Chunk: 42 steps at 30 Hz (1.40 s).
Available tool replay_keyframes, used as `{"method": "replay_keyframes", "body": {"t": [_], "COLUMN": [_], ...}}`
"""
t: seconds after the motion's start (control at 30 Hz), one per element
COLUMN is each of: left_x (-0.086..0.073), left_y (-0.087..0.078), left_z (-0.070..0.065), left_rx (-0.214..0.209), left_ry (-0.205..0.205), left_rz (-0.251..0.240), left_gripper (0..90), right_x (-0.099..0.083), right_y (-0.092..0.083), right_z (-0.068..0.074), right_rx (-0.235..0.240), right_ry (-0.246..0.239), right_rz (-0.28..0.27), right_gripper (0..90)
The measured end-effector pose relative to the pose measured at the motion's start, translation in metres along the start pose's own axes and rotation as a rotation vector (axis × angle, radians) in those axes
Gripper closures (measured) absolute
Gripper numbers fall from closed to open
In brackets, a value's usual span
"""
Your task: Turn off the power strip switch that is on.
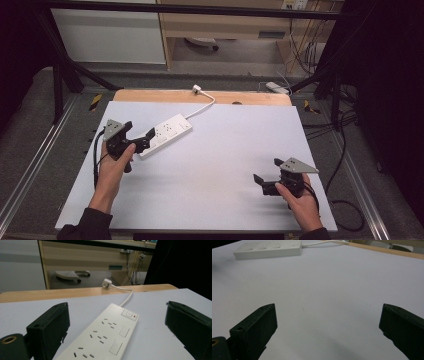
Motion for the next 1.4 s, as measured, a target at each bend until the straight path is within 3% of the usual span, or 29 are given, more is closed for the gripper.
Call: {"method": "replay_keyframes", "body": {"t": [0.4,0.77,1.4], "left_x": [0.013,0.02,0.029], "left_y": [-0.012,-0.021,-0.047], "left_z": [0.002,-0.002,-0.018], "left_rx": [0.017,0.021,-0.002], "left_ry": [-0.008,-0.012,0.053], "left_rz": [-0.002,0.033,0.057], "left_gripper": [5.6,5.8,5.6], "right_x": [0.0,0.0,-0.001], "right_y": [0.0,0.0,0.001], "right_z": [0.0,-0.001,-0.001], "right_rx": [0.0,0.0,0.0], "right_ry": [0.002,0.007,0.004], "right_rz": [0.002,0.002,0.006], "right_gripper": [2.0,2.0,2.0]}}
Point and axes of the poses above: each handheld gripper's, and its own axes: y roughly forward along the jaws, x roughly out of its top, z roughly to its left, the point moved 5 cm from there along y, roughly forward along the jaws, and after that the axes turned 2 degrees about -x, right-handed, at the moved point
